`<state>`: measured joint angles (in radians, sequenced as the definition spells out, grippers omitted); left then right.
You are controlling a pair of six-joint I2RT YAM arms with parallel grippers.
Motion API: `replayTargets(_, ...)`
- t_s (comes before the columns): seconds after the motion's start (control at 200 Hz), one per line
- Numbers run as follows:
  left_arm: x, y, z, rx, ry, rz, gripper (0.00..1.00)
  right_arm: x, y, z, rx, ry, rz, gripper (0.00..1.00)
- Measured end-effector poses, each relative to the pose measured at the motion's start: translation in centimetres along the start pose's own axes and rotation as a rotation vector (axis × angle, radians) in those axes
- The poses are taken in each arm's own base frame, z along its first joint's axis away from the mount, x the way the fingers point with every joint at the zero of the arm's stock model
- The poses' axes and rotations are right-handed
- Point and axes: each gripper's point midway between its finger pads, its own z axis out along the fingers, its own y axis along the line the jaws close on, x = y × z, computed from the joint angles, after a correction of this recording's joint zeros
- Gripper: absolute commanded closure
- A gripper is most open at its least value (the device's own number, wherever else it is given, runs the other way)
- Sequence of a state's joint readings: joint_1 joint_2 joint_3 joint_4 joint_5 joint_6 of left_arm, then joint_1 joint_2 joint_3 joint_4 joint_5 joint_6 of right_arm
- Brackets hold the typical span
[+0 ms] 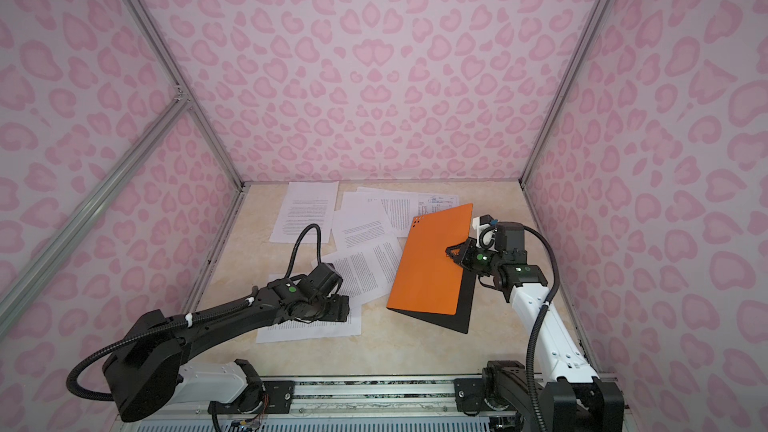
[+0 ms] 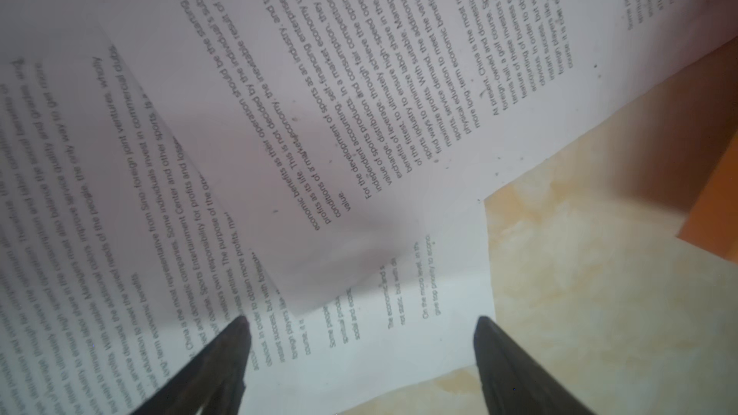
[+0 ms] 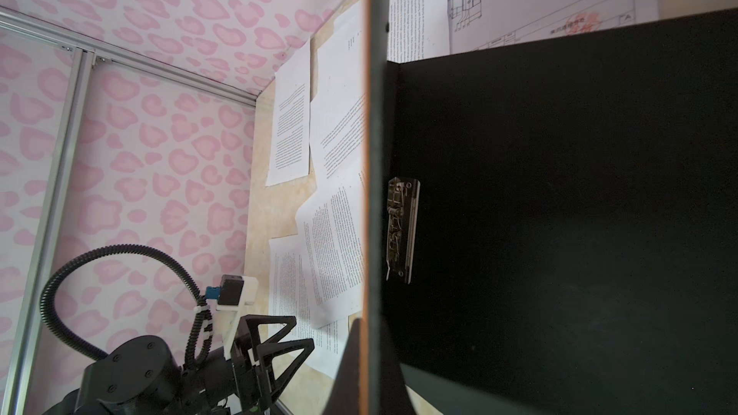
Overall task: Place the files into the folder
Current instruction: 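Swing the orange cover open with the right gripper while the left gripper withdraws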
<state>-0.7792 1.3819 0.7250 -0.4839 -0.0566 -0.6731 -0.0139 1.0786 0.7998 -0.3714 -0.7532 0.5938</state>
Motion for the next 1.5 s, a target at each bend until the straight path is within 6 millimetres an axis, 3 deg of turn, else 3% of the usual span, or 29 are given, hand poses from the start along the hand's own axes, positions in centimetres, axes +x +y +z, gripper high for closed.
replayTargets(0.155, -0.1, -0.1, 2.0, -0.031, 0.025, -0.003, 0.11, -0.1, 0.1, -0.5, -0.001, -0.013, 0.000, 1.00)
replayTargets(0.3, -2.5, -0.6, 3.4, -0.082, -0.023, -0.001, 0.11, 0.0, 0.1, -0.7, -0.005, -0.017, 0.013, 1.00)
replayTargets(0.47, -6.9, -2.1, 5.3, -0.122, -0.095, 0.015, 0.11, -0.1, 0.4, -1.0, -0.012, -0.027, 0.007, 1.00)
replayTargets(0.6, -11.7, -4.4, 6.9, -0.097, -0.160, 0.027, 0.11, 0.0, 0.4, -1.3, -0.012, -0.035, 0.006, 1.00)
replayTargets(0.75, -17.5, -8.9, 8.3, -0.007, -0.215, 0.044, 0.12, 0.2, 0.2, -1.4, -0.006, -0.029, 0.010, 1.00)
replayTargets(0.845, -19.1, -10.7, 8.6, 0.058, -0.202, 0.044, 0.12, 0.6, -0.1, -1.3, 0.005, -0.014, 0.015, 1.00)
replayTargets(0.94, -20.4, -11.4, 7.2, 0.104, -0.218, 0.039, 0.11, 1.2, -0.6, -1.3, 0.027, 0.007, 0.017, 1.00)
replayTargets(1.025, -20.3, -11.1, 5.5, 0.145, -0.206, 0.028, 0.11, 1.6, -0.7, -1.1, 0.060, 0.033, 0.001, 1.00)
replayTargets(1.14, -19.5, -10.3, 1.0, 0.214, -0.202, 0.001, 0.09, 2.2, -0.3, -0.5, 0.106, 0.075, -0.047, 0.99)
replayTargets(1.25, -19.8, -9.0, -5.8, 0.279, -0.290, -0.014, 0.07, 3.0, 0.2, 0.5, 0.122, 0.122, -0.078, 0.84)
replayTargets(1.29, -19.6, -8.2, -7.6, 0.293, -0.314, -0.019, 0.06, 3.3, 0.4, 0.9, 0.119, 0.139, -0.084, 0.71)
replayTargets(1.415, -17.5, -4.6, -9.6, 0.256, -0.296, -0.042, 0.03, 3.9, 1.5, 1.7, 0.098, 0.168, -0.095, 0.51)
replayTargets(1.5, -16.6, -2.3, -10.7, 0.229, -0.298, -0.062, 0.00, 3.8, 3.2, 1.8, 0.068, 0.164, -0.103, 0.48)
